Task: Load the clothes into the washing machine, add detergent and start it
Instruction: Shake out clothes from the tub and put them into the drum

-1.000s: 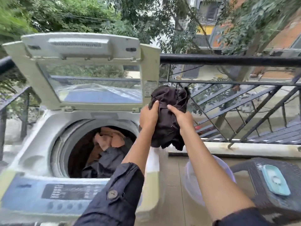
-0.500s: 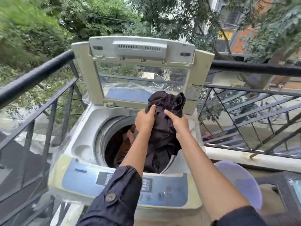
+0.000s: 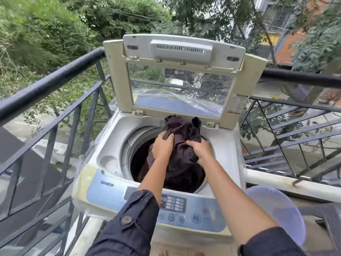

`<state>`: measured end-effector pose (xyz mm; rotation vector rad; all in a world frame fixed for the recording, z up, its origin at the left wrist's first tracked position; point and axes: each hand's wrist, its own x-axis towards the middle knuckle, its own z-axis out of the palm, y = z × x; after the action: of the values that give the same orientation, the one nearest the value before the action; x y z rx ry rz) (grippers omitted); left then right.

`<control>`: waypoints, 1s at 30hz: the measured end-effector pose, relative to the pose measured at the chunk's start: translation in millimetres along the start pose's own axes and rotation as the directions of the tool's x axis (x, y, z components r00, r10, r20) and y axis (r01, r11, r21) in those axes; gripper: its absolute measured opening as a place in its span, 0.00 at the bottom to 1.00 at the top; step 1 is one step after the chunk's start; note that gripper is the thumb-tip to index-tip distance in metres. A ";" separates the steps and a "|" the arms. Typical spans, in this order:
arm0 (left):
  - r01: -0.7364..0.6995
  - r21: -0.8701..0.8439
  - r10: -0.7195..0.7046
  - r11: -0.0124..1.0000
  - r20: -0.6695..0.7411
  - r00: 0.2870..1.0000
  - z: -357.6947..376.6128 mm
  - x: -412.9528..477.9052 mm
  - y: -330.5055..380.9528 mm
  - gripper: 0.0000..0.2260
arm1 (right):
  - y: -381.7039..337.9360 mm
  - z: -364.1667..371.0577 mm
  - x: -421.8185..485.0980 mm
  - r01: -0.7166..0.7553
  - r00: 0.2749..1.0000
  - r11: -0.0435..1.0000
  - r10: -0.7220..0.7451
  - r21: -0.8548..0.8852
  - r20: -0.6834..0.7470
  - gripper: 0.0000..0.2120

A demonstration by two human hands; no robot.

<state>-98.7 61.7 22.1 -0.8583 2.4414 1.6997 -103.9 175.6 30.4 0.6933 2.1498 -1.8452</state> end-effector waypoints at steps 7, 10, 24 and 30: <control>0.070 0.019 -0.069 0.997 -0.043 0.997 2.4 12.2 -15.7 0.15 | 12.7 3.5 12.3 -0.032 0.998 0.992 0.039 -0.121 0.053 0.14; 0.078 0.005 -0.077 0.997 -0.058 0.995 5.3 16.0 -17.6 0.13 | 17.3 2.8 20.8 -0.073 0.993 0.985 0.086 -0.157 0.078 0.20; 0.177 -0.224 -0.194 0.958 -0.055 0.980 7.5 56.4 -26.4 0.08 | 25.3 14.7 66.4 -0.127 0.990 0.988 0.132 -0.082 0.055 0.08; 0.248 -0.363 -0.270 0.898 -0.009 0.963 8.9 83.0 -23.6 0.07 | 20.1 29.4 79.3 -0.265 0.963 0.963 0.262 0.044 0.065 0.12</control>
<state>-160.4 29.5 -29.8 -1.2255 1.9567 2.0678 -166.5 165.3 -29.0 0.8782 1.8746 -1.7619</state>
